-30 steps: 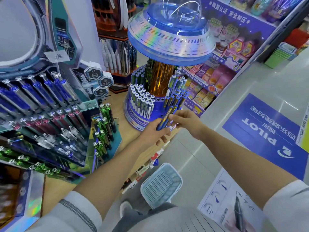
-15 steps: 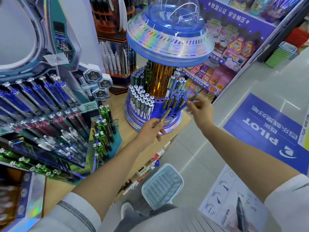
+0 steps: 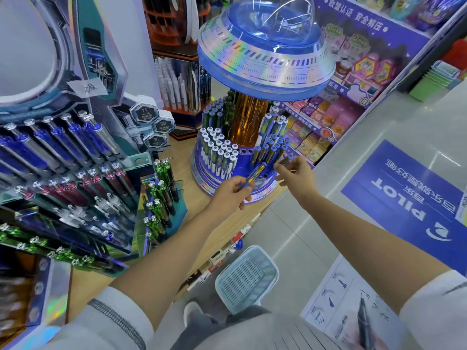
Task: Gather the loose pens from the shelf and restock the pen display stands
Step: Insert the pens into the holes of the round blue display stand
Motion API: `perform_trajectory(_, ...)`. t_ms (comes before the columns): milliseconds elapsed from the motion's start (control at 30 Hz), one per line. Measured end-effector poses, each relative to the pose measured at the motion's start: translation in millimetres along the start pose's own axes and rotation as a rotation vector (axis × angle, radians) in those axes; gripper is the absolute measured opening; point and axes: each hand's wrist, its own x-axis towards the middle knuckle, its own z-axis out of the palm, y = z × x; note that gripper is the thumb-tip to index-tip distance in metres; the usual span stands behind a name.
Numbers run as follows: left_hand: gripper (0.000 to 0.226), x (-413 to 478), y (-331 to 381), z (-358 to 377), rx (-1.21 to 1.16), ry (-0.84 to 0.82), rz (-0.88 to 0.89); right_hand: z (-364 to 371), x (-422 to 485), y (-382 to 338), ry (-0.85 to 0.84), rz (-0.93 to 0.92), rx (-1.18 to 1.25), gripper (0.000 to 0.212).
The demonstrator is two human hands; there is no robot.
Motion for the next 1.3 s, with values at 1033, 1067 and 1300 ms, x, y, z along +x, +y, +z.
perform_trajectory(1033,0.044,3,-4,-1,0.767,0.157,0.291,-16,-3,-10,0.109,-0.126,0.116,0.021)
perform_trajectory(1067,0.048,3,-7,-1,0.805,0.125,0.273,-13,-4,-11,0.121,-0.130,0.083,0.014)
perform_trajectory(1300,0.057,8,-23,-6,0.917,0.020,0.178,9,-9,-12,0.288,-0.159,-0.068,0.029)
